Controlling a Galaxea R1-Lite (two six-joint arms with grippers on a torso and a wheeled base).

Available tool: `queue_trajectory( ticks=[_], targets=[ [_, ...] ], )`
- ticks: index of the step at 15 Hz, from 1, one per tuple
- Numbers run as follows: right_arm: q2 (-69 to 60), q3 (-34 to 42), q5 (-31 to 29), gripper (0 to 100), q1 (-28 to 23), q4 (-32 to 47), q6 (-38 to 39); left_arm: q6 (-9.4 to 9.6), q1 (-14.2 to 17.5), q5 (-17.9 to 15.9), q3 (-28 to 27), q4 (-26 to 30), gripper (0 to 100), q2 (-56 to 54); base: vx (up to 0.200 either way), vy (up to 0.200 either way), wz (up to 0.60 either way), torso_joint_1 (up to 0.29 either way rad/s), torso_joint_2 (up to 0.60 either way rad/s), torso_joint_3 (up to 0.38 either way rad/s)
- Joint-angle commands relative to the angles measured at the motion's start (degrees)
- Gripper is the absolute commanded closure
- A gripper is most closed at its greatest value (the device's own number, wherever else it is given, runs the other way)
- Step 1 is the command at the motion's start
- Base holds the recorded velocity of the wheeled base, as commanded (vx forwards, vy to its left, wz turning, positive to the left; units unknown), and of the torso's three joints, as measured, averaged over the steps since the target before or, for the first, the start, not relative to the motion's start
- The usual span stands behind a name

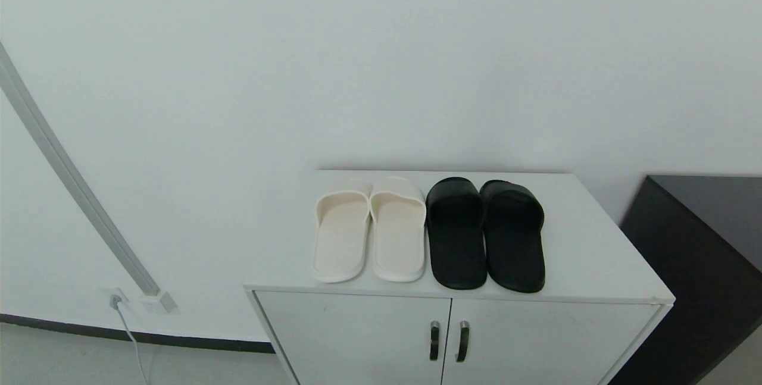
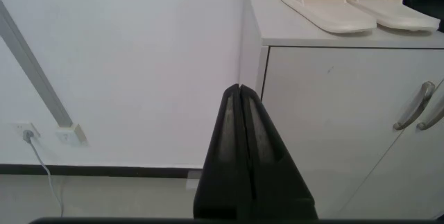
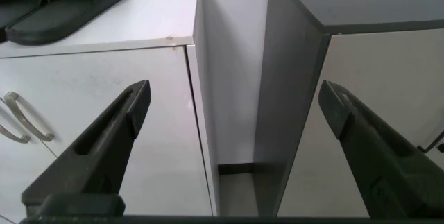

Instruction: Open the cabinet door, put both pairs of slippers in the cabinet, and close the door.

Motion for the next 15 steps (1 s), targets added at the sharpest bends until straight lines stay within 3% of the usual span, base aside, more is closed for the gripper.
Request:
queue_trajectory(
  ticks=[1,10,12,13,15],
  targets=[
    [0.1,0.0,0.0,0,0.0,-0.1,0.0,-0.07,0.0,0.1,0.0,0.0,100,0.0,0.000,0.000,0.00,0.000,0.00,0.000],
    [0.1,0.0,0.0,0,0.0,0.0,-0.9,0.37,0.0,0.2,0.0,0.1,100,0.0,0.000,0.000,0.00,0.000,0.00,0.000],
    [7.0,-16.3,-0.1,0,1.5,1.4,6.3,0.37,0.0,0.1,0.0,0.1,100,0.0,0.000,0.000,0.00,0.000,0.00,0.000],
    [16.1,-25.5,2.2,0,5.2,9.6,8.0,0.37,0.0,0.0,0.0,0.1,100,0.0,0.000,0.000,0.00,0.000,0.00,0.000],
    [27.9,-24.5,5.8,0,6.7,8.0,3.3,0.37,0.0,0.0,0.0,0.1,100,0.0,0.000,0.000,0.00,0.000,0.00,0.000]
  ],
)
